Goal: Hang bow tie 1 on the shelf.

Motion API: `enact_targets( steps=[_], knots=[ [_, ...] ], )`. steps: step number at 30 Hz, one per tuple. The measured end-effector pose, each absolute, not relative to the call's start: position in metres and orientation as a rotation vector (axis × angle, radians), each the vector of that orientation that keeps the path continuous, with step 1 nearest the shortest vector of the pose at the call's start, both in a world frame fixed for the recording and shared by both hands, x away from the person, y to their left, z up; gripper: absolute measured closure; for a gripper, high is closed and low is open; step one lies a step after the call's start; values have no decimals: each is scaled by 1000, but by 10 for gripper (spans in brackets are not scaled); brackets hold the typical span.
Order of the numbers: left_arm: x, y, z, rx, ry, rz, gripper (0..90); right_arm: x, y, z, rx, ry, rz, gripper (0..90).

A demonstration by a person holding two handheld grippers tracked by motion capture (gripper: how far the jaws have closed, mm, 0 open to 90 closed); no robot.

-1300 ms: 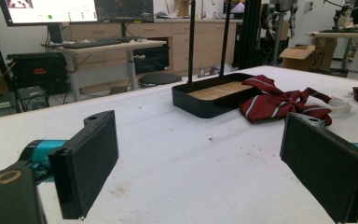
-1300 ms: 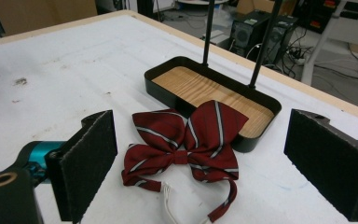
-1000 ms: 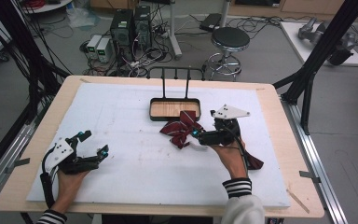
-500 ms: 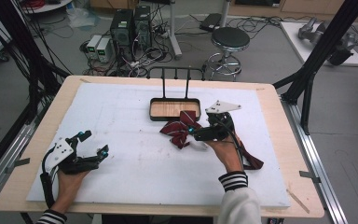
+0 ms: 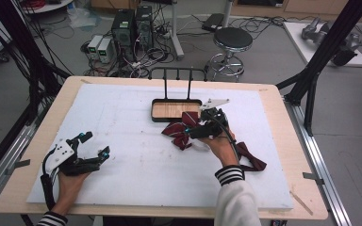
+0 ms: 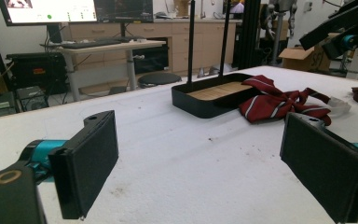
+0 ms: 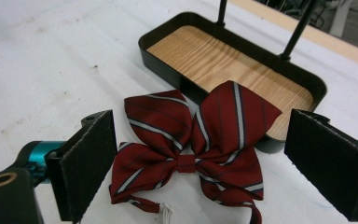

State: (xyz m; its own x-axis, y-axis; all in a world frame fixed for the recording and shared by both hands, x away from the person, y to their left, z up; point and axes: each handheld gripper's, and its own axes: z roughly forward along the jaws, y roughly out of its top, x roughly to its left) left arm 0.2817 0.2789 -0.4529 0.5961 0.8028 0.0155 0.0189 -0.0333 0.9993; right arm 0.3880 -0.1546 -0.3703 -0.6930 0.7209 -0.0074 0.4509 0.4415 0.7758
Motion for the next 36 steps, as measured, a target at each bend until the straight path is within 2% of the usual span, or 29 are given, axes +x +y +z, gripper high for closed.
enact_targets(
  steps=[15, 36],
  knots=[
    [282, 279, -453, 1486, 731, 727, 117, 408, -133, -389, 1057, 2490, 901, 84],
    [282, 279, -453, 1485, 729, 727, 118, 419, -128, -406, 1109, 2536, 778, 84]
  ],
)
